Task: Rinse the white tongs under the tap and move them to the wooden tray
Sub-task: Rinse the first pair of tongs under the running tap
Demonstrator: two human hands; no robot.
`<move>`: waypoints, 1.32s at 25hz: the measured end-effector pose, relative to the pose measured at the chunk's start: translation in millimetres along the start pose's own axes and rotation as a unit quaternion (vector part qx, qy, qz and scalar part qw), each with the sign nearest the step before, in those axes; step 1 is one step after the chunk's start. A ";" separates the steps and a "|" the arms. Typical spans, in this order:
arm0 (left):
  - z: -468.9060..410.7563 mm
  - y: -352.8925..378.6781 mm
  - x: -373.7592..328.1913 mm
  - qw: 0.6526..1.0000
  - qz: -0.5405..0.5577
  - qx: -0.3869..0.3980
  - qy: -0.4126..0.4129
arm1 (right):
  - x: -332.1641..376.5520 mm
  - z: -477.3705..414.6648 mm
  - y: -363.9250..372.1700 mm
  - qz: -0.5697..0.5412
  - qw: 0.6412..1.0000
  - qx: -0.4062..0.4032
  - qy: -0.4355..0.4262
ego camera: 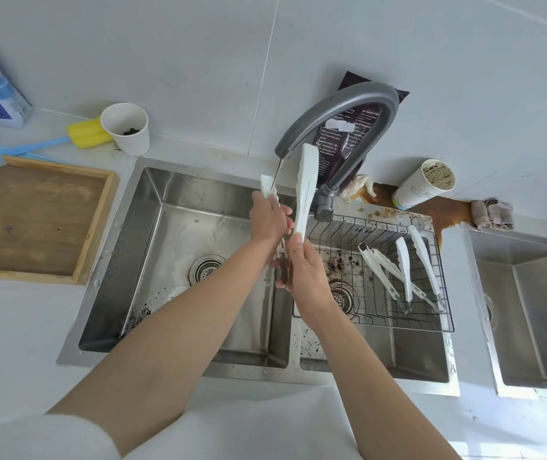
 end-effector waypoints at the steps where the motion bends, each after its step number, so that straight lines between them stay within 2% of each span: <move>1: -5.8 -1.1 -5.1 1.000 -0.009 -0.008 0.003 | -0.7 1.0 1.0 0.000 1.000 0.001 0.000; 6: -27.5 -3.6 -19.4 1.000 -0.023 -0.011 0.017 | 0.8 3.8 1.9 -0.005 1.000 0.015 -0.014; 16: -18.9 12.8 -34.1 0.996 -0.027 -0.011 0.090 | -5.3 -3.8 -7.0 -0.028 0.998 -0.033 -0.038; 20: -2.3 18.6 -11.1 0.998 -0.002 0.016 0.059 | -3.0 -12.4 -12.2 -0.048 0.997 -0.031 -0.053; 26: -7.7 6.1 -7.9 0.999 0.017 -0.025 0.035 | -17.1 -6.2 -7.6 -0.018 0.999 0.007 -0.033; 30: -18.4 2.0 -25.9 0.997 -0.015 -0.027 0.067 | -17.5 -6.6 -6.5 -0.032 0.999 0.010 -0.033; 33: -25.3 -1.5 -38.0 0.996 0.006 -0.023 0.084 | -23.4 -4.0 -8.8 -0.040 0.999 0.005 -0.032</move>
Point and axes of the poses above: each hand's wrist, its own z-axis away from the middle knuckle, its own y-axis out of the palm, x = y × z, the point moved 1 cm from there along -z, towards the middle knuckle, and after that the axes turned 6 degrees about x, right-handed, at the moved point
